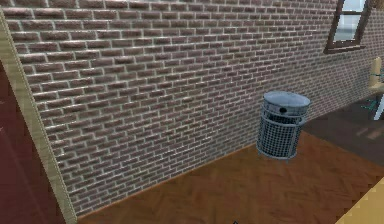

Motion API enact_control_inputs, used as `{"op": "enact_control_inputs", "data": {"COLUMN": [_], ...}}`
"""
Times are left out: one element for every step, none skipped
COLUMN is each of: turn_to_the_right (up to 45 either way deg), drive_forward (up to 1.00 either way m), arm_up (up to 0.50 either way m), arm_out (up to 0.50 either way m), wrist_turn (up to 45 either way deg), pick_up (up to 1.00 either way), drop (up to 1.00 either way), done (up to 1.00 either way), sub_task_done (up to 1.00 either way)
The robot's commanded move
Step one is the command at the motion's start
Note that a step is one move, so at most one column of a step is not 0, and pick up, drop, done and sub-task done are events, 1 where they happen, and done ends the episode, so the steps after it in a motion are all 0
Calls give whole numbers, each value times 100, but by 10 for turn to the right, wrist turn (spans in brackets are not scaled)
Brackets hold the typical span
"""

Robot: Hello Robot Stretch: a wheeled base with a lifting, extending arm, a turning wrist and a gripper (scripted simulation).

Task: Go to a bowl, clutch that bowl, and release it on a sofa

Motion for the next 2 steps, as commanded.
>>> {"op": "enact_control_inputs", "data": {"turn_to_the_right": [0,0], "drive_forward": [0,0], "arm_up": [50,38], "arm_out": [0,0], "wrist_turn": [0,0], "pick_up": [0,0], "drop": [0,0], "done": [0,0], "sub_task_done": [0,0]}}
